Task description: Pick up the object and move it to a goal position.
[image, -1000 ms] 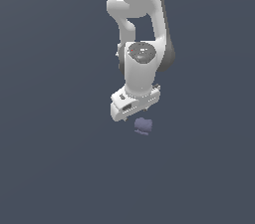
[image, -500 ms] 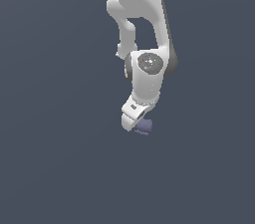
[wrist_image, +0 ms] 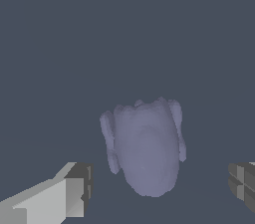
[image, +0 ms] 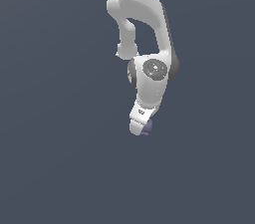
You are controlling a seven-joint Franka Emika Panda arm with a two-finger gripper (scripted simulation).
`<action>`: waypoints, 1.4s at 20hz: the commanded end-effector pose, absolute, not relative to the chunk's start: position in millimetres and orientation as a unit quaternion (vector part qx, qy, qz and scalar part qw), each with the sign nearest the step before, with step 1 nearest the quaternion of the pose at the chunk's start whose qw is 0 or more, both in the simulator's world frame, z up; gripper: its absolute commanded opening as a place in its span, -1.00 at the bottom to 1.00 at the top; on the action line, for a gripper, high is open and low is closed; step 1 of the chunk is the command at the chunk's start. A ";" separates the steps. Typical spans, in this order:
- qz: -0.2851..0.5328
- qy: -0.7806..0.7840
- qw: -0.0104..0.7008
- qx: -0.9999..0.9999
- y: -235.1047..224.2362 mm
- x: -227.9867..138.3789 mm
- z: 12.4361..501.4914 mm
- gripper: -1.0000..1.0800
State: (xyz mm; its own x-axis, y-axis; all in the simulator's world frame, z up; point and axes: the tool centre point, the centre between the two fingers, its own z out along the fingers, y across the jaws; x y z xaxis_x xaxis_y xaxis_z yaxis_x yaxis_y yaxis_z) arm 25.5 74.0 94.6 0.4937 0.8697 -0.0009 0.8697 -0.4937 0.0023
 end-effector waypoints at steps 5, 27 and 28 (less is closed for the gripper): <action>0.000 0.525 0.000 0.851 77.9 25.4 90.5 0.92; 0.000 0.525 0.000 0.851 77.9 25.3 40.2 -1.00; 0.000 0.525 0.000 0.851 77.9 25.3 40.2 -1.00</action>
State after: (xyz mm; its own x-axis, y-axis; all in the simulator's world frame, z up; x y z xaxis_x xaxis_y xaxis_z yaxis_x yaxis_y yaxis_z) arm 26.9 79.9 44.5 0.4468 0.8946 0.0035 0.8946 -0.4469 0.0044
